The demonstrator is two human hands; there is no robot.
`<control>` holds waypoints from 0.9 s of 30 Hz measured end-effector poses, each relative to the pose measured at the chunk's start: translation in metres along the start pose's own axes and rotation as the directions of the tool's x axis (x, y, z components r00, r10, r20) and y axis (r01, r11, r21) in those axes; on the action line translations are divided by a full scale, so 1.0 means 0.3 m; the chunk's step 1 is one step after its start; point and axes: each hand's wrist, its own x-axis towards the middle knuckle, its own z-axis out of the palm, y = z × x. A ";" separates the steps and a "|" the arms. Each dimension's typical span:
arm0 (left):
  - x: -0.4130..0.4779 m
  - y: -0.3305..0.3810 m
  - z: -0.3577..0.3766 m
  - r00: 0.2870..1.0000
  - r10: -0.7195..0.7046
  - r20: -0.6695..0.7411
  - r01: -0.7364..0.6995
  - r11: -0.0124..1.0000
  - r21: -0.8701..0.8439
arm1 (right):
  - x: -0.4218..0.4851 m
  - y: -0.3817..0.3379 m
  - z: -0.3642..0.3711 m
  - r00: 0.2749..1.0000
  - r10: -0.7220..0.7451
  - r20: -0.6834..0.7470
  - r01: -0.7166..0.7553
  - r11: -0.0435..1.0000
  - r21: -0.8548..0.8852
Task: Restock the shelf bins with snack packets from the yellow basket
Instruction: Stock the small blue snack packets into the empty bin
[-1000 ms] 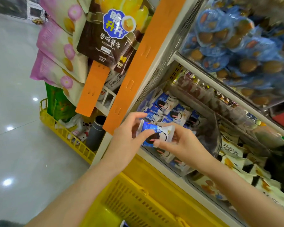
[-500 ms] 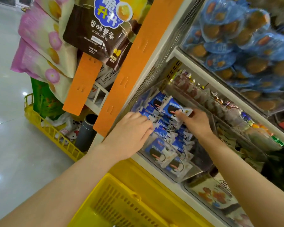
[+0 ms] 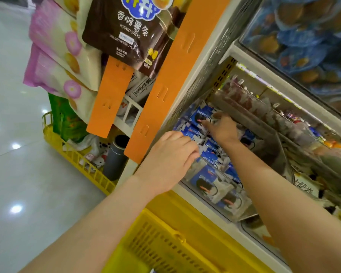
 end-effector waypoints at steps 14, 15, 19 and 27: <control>-0.098 0.091 -0.001 0.994 -0.105 0.024 0.105 0.994 -0.025 | -0.591 0.152 -0.129 0.879 -0.462 0.119 0.472 0.879 -0.070; -0.126 0.105 0.005 0.993 -0.110 0.031 0.110 0.994 -0.016 | -0.635 0.176 -0.129 0.852 -0.517 0.078 0.522 0.848 -0.090; -0.276 0.142 0.066 0.989 -0.107 0.102 0.101 0.993 0.063 | -0.804 0.298 -0.071 0.825 -0.562 -0.049 0.561 0.827 -0.033; -0.579 0.022 0.218 0.717 -0.643 0.269 0.559 0.761 0.331 | -1.079 0.679 0.257 0.950 -0.083 0.300 0.102 0.993 -0.050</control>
